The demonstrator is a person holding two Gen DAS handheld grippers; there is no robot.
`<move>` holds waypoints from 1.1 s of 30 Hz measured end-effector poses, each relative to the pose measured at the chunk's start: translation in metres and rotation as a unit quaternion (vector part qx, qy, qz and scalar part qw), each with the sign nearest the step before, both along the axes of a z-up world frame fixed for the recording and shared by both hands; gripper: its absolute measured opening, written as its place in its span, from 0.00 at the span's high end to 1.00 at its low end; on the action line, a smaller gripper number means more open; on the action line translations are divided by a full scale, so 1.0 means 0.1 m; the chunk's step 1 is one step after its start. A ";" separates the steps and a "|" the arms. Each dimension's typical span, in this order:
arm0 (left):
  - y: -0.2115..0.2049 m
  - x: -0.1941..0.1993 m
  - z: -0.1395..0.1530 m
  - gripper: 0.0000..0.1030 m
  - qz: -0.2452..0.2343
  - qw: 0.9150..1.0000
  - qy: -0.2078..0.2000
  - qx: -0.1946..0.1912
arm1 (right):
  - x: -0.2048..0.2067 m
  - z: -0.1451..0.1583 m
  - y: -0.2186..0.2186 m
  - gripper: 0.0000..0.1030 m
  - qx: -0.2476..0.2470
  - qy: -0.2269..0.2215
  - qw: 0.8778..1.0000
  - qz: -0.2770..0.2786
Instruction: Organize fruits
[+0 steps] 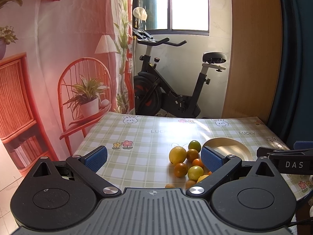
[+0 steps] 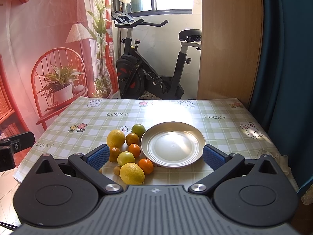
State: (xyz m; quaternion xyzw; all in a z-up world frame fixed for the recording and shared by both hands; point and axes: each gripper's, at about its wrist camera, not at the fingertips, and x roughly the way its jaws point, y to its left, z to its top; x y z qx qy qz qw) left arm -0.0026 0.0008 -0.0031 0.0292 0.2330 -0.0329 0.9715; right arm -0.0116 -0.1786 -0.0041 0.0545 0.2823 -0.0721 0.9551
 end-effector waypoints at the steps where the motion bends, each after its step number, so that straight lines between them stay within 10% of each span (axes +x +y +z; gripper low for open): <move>1: 0.00 0.01 0.01 0.00 -0.002 1.000 -0.003 0.000 | 0.01 -0.01 0.00 0.00 -0.001 -0.001 1.000 -0.001; 14: -0.10 0.23 0.09 0.00 0.012 0.995 -0.089 0.032 | 0.21 0.13 -0.02 0.00 -0.031 -0.062 0.997 0.014; 23: 0.13 0.68 -0.10 0.00 0.022 0.997 -0.068 -0.027 | 0.59 -0.02 -0.04 0.00 -0.029 -0.084 0.995 0.038; 33: 0.28 1.05 -0.42 0.03 0.019 0.998 -0.054 -0.011 | 1.16 -0.44 -0.21 0.00 0.057 -0.048 0.995 0.066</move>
